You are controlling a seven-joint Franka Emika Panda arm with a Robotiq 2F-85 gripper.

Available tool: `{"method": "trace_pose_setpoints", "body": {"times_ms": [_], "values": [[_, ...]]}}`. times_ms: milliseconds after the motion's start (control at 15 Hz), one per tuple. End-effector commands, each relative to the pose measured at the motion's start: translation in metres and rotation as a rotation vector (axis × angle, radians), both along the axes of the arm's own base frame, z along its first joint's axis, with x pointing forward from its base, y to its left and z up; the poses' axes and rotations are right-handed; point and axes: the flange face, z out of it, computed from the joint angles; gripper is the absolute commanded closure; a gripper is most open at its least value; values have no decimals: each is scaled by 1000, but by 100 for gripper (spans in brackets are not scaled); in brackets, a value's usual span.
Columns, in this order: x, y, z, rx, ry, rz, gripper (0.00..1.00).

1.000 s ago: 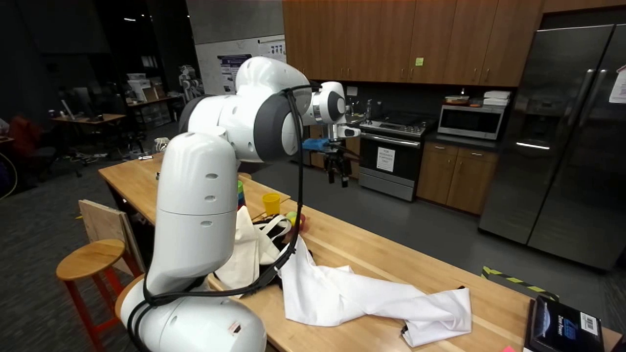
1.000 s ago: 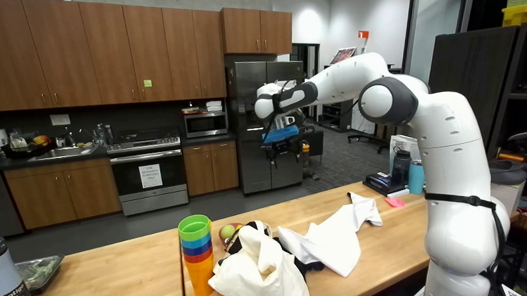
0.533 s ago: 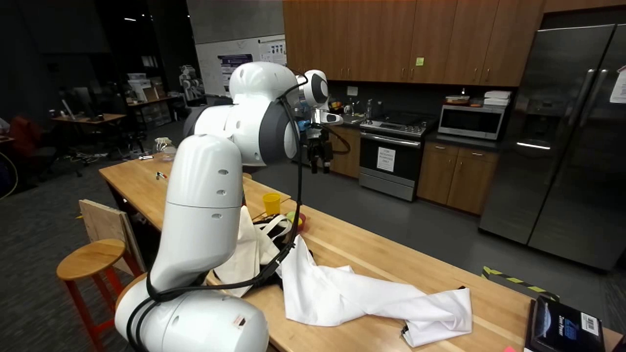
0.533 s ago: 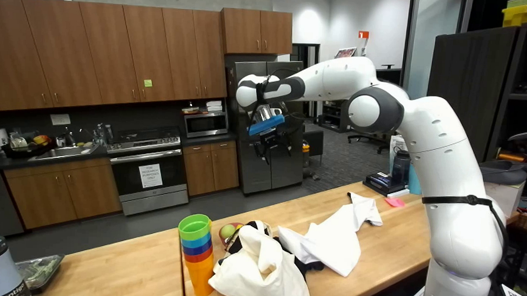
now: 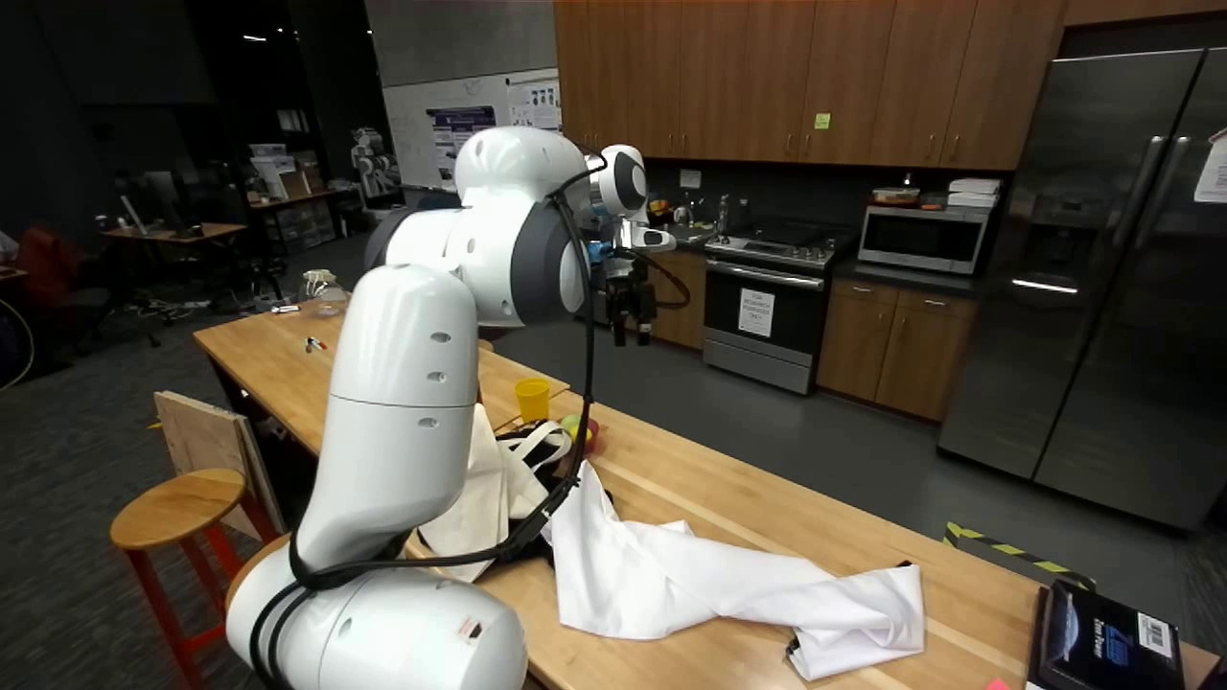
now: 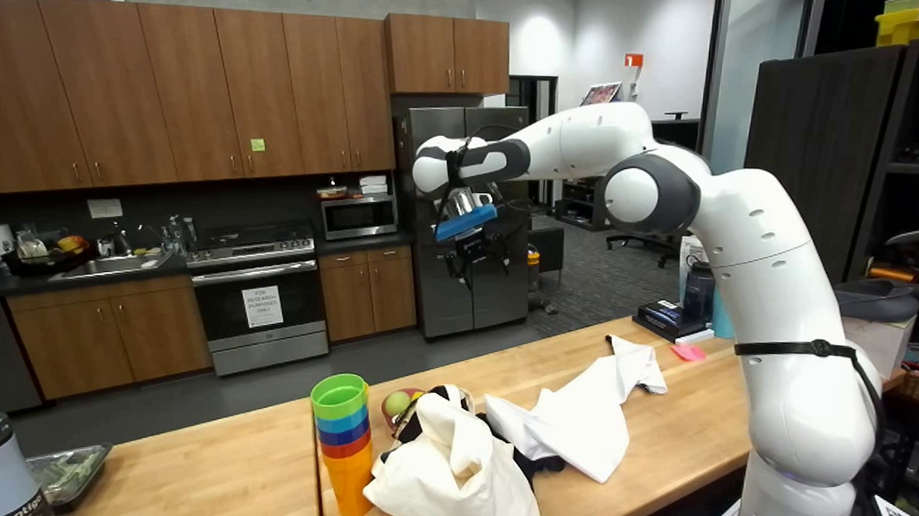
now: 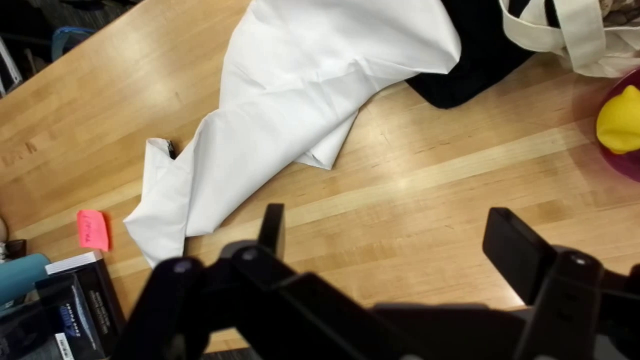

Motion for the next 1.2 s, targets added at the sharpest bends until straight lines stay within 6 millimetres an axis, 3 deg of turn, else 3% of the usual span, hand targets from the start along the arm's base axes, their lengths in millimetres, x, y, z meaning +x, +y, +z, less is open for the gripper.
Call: {"method": "trace_pose_setpoints", "body": {"times_ms": [0,533,733,933,1133], "values": [[-39,-17,-1,-40,18,19,0],[-122,-64,-18,-86,52,8,0],[-146,-84,-28,-204,-25,79,0],[-177,-103,-48,-287,-70,122,0],[-217,-124,-80,-249,-86,64,0]]}}
